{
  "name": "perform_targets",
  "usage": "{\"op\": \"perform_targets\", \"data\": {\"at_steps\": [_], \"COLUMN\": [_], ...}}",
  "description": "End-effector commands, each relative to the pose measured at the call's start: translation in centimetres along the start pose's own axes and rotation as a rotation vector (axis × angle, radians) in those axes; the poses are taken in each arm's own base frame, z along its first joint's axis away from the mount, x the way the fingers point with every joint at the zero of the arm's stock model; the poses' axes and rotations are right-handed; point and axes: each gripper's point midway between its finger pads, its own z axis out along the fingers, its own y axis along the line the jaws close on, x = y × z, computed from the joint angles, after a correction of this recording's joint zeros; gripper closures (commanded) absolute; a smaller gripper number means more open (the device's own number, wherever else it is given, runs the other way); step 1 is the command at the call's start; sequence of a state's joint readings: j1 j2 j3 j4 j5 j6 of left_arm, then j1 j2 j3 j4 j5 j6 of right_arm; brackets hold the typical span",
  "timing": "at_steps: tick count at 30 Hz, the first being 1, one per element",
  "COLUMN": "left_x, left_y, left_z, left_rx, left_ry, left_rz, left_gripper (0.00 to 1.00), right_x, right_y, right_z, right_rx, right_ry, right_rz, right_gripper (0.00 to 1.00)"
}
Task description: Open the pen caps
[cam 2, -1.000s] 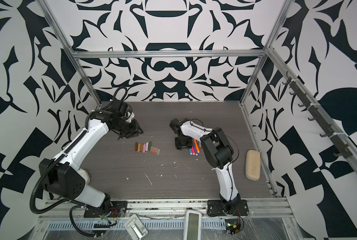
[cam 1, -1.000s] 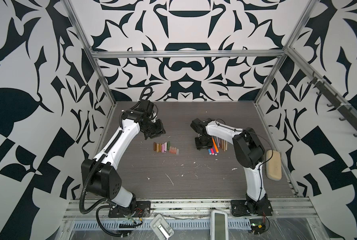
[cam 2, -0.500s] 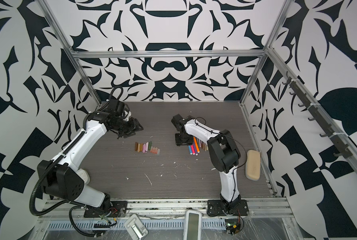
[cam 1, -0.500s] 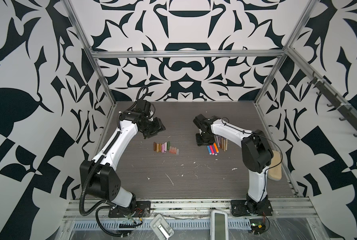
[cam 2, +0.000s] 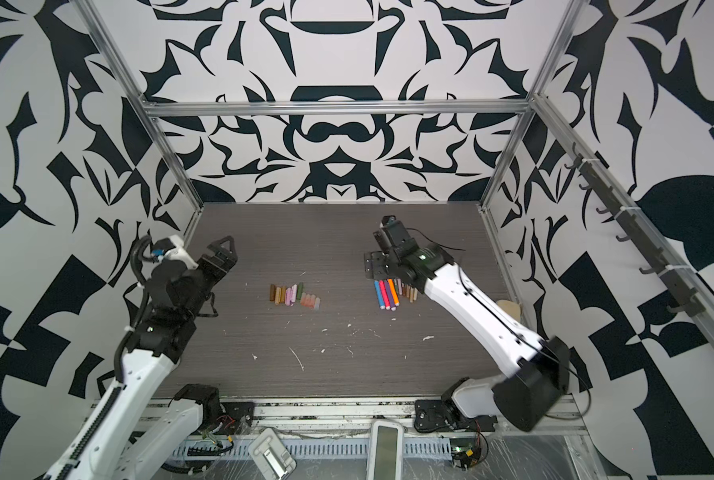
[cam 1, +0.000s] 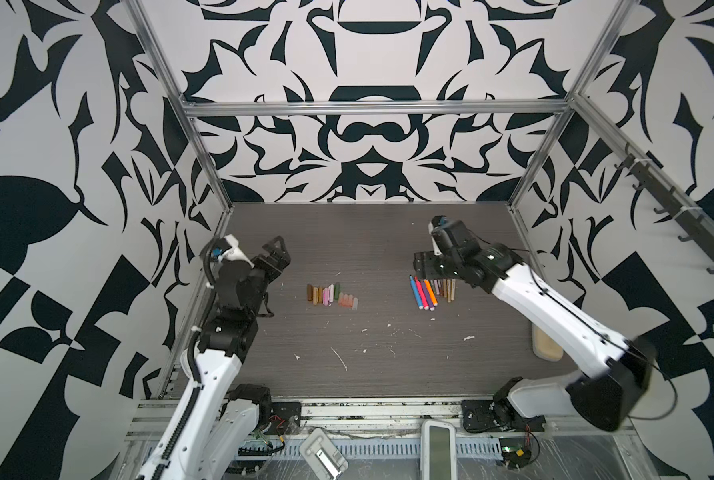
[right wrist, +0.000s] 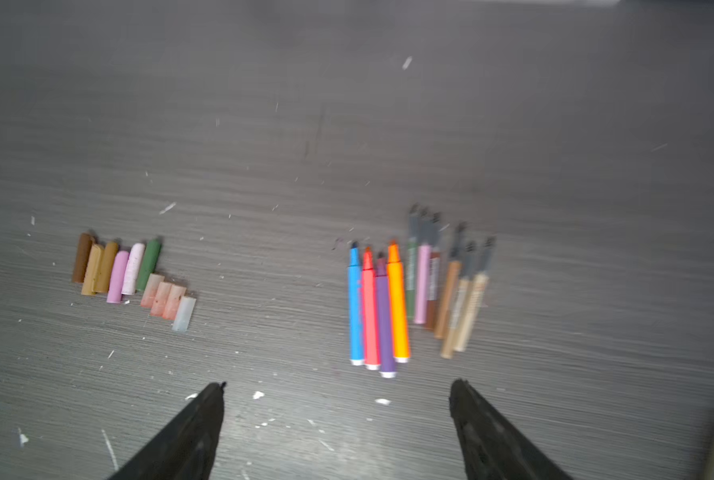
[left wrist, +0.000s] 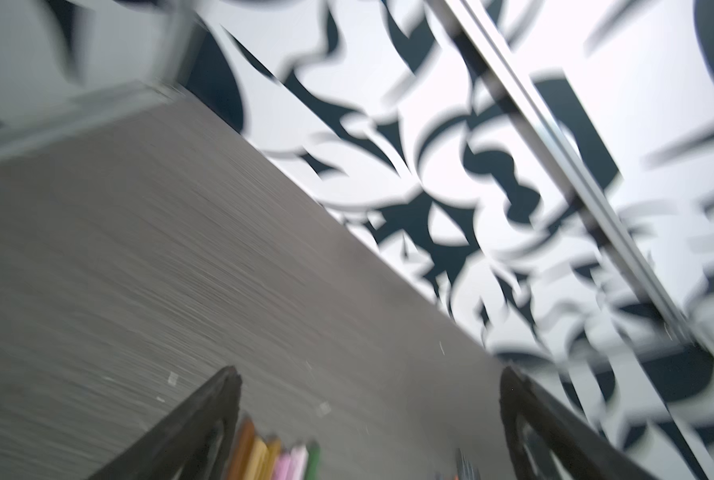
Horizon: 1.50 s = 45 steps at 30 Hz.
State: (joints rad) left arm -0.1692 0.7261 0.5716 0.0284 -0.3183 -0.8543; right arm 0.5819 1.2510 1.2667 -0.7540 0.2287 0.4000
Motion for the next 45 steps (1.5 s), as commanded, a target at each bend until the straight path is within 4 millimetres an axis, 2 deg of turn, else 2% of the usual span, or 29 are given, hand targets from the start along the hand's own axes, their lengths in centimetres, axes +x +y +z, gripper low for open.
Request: {"op": "perform_targets", "data": {"at_steps": [1,3,10,14,17,19,20,22,27,31,33,38,42,45], "left_x": [-2.9,-2.4,0.1,3.3,3.1,3.0,3.3,3.5,4.0,2.9,2.7,2.4,2.6,3.6], "left_y": [6.6,8.6,8.9,9.6,11.2,11.0,10.9,10.7,13.1,13.6,13.6,13.7,13.5,13.8], "left_z": [-1.7,-2.6,-1.1,0.2,0.3,0.6,0.8,1.0,0.4,0.6,1.5,3.9,6.3,8.0], "left_rx": [-0.265,-0.375,-0.344,-0.313,-0.393,-0.374,-0.347,-0.307,-0.344,-0.349,-0.317,-0.28,-0.236,-0.244], "left_ry": [-0.277,-0.255,-0.118,0.046,0.018,-0.009,-0.016,-0.046,-0.11,-0.181,-0.171,-0.148,-0.1,-0.01], "left_rz": [-0.113,-0.021,0.327,0.593,0.59,0.603,0.616,0.645,0.666,0.646,0.654,0.688,0.722,0.77], "left_gripper": [0.01,0.01,0.01,0.01,0.01,0.01,0.01,0.01,0.01,0.01,0.01,0.01,0.01,0.01], "right_x": [-0.6,0.5,4.1,5.1,5.4,5.7,5.8,5.9,6.0,6.1,6.7,7.2,8.9,8.4], "right_y": [-3.3,-4.8,-9.6,-11.4,-12.1,-12.6,-12.9,-13.0,-13.1,-12.5,-11.8,-11.4,-13.7,-15.6], "right_z": [-2.8,-4.2,-7.9,-9.7,-10.0,-9.8,-9.5,-9.1,-7.9,-6.2,-4.0,0.3,4.7,6.1], "right_rx": [0.097,0.118,0.199,0.249,0.284,0.325,0.348,0.375,0.433,0.42,0.388,0.357,0.354,0.356], "right_ry": [-0.154,-0.223,-0.451,-0.495,-0.493,-0.478,-0.468,-0.46,-0.478,-0.592,-0.59,-0.662,-0.603,-0.621], "right_rz": [-0.024,-0.034,-0.037,-0.024,-0.024,-0.04,-0.069,-0.13,-0.253,-0.289,-0.307,-0.195,-0.074,-0.008], "right_gripper": [0.12,0.14,0.22,0.24,0.18,0.13,0.11,0.01,0.0,0.0,0.0,0.0,0.02,0.04]}}
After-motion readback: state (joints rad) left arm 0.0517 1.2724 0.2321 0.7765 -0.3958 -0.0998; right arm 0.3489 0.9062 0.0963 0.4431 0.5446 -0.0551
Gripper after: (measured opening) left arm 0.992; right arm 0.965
